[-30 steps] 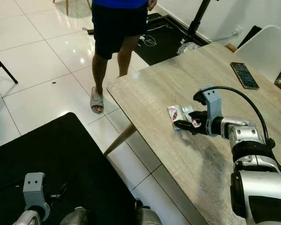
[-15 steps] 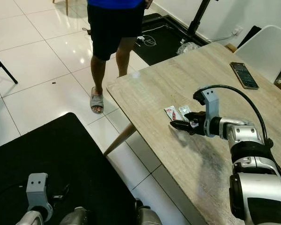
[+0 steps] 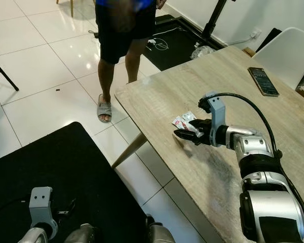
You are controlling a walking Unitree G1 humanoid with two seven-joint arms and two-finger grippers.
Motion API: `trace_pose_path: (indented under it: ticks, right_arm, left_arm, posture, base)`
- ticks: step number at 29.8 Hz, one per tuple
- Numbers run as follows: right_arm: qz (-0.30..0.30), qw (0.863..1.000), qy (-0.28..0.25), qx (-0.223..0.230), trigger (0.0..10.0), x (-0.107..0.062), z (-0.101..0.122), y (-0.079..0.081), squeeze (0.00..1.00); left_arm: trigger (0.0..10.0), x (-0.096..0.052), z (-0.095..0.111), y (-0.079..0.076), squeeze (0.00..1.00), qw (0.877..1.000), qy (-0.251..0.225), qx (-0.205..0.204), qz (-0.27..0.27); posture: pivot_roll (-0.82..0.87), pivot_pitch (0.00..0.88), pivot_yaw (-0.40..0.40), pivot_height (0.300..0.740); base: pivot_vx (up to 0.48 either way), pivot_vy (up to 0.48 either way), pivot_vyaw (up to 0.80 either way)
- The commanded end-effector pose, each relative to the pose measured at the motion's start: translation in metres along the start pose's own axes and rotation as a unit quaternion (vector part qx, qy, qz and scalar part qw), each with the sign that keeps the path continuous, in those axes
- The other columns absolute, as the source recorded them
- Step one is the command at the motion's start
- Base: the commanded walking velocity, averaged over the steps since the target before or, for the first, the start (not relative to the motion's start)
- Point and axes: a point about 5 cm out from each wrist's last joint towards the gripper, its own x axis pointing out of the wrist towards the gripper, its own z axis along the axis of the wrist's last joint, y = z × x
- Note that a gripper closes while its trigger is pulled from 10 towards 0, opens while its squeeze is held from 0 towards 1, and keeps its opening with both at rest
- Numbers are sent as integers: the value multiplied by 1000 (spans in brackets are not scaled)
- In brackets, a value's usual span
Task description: Restocking fridge
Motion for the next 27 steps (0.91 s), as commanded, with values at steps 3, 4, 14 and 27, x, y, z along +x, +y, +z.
trace_pose_path:
  ticks: [3, 4, 14, 27]
  right_arm:
    - [-17, 996, 83, -40, 667, 2, -37, -2, 0]
    - [-19, 993, 98, -58, 0, 0, -41, -2, 0]
    - [-33, 988, 131, -78, 0, -5, -47, -7, 0]
    - [5, 999, -28, -26, 10000, -4, -15, -1, 0]
  left_arm:
    - [10000, -4, -12, -5, 0, 1000, 19, -11, -1]
    - [10000, -4, -11, -5, 0, 1000, 19, -11, -1]
    - [10000, -2, -8, -5, 0, 1000, 13, -12, -1]
    - [10000, 0, -3, -2, 0, 1000, 11, -8, -1]
  posture:
    - [27, 185, -124, 740]
    - [26, 184, -126, 740]
    - [20, 181, -125, 740]
    - [28, 151, -116, 740]
  base:
    - [0, 0, 0]
    - [0, 0, 0]
    - [0, 0, 0]
    - [0, 0, 0]
